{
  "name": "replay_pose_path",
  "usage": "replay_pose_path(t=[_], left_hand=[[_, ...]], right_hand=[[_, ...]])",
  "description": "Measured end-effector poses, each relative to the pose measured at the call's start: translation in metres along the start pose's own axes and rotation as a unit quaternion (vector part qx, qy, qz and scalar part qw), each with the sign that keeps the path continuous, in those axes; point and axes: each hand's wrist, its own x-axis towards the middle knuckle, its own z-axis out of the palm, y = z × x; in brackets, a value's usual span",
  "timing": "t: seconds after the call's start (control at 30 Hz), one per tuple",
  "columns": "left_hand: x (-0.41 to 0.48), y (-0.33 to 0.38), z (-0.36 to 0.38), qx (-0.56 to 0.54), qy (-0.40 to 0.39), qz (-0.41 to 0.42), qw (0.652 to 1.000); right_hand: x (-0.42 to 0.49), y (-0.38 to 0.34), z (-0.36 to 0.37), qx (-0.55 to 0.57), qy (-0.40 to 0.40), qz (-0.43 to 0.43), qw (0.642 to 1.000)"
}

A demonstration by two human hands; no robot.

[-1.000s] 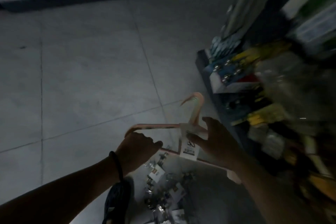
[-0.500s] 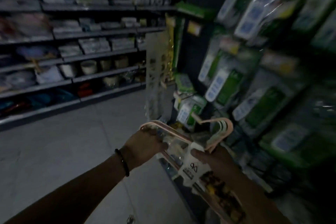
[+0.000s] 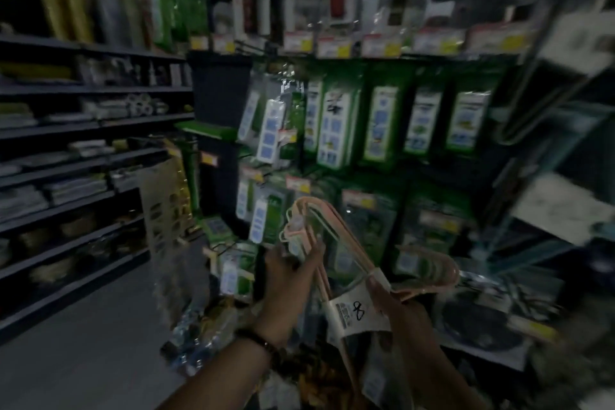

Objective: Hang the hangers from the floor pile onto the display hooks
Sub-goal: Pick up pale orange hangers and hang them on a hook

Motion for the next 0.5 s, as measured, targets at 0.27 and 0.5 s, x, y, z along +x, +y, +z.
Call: replay_pose_path(t=[0.27, 0.5], left_hand=[[-0.061, 0.025, 0.113, 0.065, -0.032, 0.070, 0.995], [-0.085, 0.051, 0.203, 0.136, -0.080, 0.164, 0.974]], right_hand=[[-0.084, -0.016, -0.076, -0.004, 0.049, 0.006, 0.999], [-0.144, -0.088, -0.185, -0.113, -0.003, -0.036, 0.993]])
